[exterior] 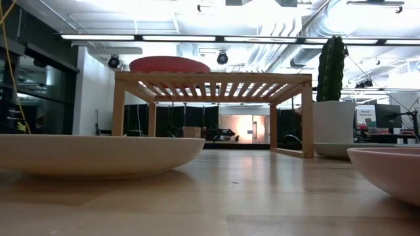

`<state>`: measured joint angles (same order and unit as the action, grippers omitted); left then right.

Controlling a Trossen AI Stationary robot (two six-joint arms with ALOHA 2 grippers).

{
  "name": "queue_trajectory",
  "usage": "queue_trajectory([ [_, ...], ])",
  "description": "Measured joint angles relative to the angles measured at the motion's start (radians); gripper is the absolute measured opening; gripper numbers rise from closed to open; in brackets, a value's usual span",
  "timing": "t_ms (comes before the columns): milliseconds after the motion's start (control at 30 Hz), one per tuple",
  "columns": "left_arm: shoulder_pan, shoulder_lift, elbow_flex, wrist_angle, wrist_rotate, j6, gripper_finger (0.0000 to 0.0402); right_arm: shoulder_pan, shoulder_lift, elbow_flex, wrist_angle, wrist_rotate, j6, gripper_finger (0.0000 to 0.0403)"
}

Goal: Place and stack plates onto a shelf
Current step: Put the bottom blue plate on the shelf

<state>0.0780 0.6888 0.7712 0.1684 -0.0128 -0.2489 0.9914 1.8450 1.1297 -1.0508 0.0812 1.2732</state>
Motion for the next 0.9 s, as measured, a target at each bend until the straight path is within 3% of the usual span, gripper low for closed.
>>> queue_trajectory([
  [200, 0.000, 0.000, 0.000, 0.000, 0.000, 0.000, 0.0152, -0.016, 0.033, 0.001, -0.009, 0.005, 0.003, 0.0153],
  [500, 0.000, 0.000, 0.000, 0.000, 0.000, -0.001, 0.0152, -0.045, 0.037, 0.001, -0.024, -0.028, 0.005, 0.0012],
  [700, 0.000, 0.000, 0.000, 0.000, 0.000, -0.002, 0.0152, -0.077, -0.071, 0.000, -0.056, -0.019, 0.018, 0.0004],
  [900, 0.000, 0.000, 0.000, 0.001, -0.004, -0.002, 0.0152, -0.105, -0.290, 0.000, -0.045, 0.037, -0.025, 0.0000],
])
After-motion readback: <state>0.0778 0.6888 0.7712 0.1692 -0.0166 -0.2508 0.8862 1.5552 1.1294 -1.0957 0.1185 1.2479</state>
